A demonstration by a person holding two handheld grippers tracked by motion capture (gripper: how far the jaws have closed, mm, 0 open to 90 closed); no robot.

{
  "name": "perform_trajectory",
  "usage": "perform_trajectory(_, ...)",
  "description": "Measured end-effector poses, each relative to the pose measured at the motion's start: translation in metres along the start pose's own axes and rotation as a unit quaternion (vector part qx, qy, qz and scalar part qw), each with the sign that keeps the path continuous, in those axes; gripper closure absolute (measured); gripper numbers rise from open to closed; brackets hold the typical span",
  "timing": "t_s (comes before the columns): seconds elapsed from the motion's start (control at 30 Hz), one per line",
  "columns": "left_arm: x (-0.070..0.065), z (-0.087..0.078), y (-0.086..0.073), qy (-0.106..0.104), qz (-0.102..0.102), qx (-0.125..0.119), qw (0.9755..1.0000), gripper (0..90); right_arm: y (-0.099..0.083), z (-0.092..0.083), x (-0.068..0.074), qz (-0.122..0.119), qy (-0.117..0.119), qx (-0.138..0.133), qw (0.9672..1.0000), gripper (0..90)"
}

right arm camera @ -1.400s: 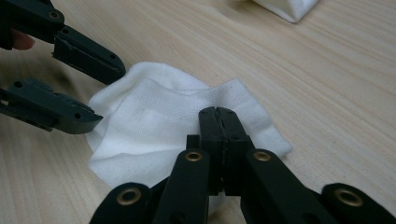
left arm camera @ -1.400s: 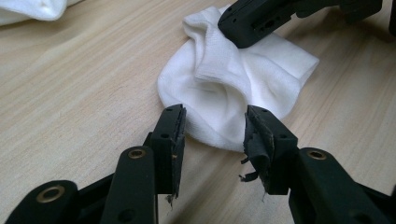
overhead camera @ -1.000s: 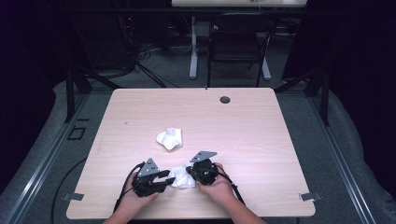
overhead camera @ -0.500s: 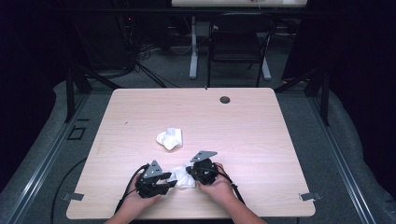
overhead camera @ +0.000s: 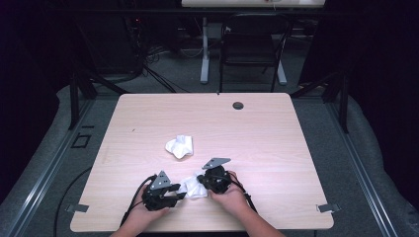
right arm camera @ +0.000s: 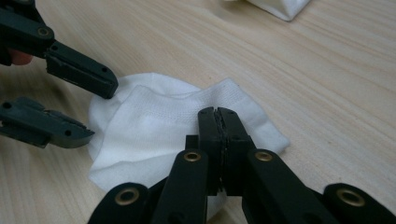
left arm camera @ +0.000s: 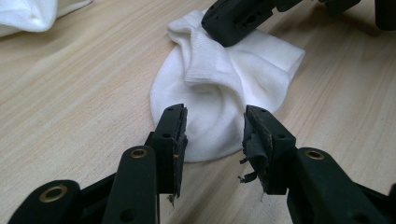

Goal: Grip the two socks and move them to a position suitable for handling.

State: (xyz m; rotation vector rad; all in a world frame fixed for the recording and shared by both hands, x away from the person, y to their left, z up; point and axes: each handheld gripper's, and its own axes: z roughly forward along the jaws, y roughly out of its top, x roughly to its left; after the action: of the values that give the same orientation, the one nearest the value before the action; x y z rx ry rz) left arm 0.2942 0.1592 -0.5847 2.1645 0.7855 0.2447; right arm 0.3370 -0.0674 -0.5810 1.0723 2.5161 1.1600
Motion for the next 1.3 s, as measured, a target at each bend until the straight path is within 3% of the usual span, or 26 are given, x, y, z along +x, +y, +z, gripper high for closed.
perform_trajectory(0.1,0.000,0.001,0.000,0.003,-0.003,-0.003,1.0000,60.7,0.004,-0.002,0.001,0.003,-0.011,0.007,0.9999,80.8)
perform_trajectory(0.27,0.002,0.000,0.000,0.005,-0.010,-0.003,0.9999,66.1,0.016,-0.010,0.012,0.013,0.011,-0.024,0.9996,76.3)
perform_trajectory(0.4,0.000,0.000,0.000,0.017,-0.005,-0.003,0.9998,69.0,0.016,-0.006,0.025,-0.011,0.008,-0.015,0.9998,73.7)
perform_trajectory(0.53,0.002,0.000,0.000,0.014,-0.009,-0.002,0.9999,71.0,0.013,-0.003,0.035,-0.022,0.013,-0.006,0.9997,71.9)
perform_trajectory(0.7,0.002,0.001,0.000,0.018,-0.013,-0.003,0.9997,73.9,0.013,0.001,0.039,-0.006,0.025,-0.015,0.9995,68.6)
perform_trajectory(0.83,0.003,0.001,0.000,0.020,-0.015,-0.003,0.9997,76.0,0.010,0.007,0.037,-0.003,0.020,-0.001,0.9998,67.9)
perform_trajectory(1.03,0.004,0.000,0.001,0.024,-0.015,-0.001,0.9996,78.5,0.006,0.011,0.036,-0.011,0.011,-0.002,0.9999,74.5)
perform_trajectory(1.17,0.005,0.000,0.001,0.022,-0.021,-0.001,0.9995,80.2,0.004,0.011,0.036,-0.016,0.002,-0.006,0.9999,84.4)
perform_trajectory(1.3,0.004,0.001,0.001,0.024,-0.023,-0.002,0.9995,81.2,0.005,0.010,0.034,-0.013,0.003,-0.005,0.9999,86.7)
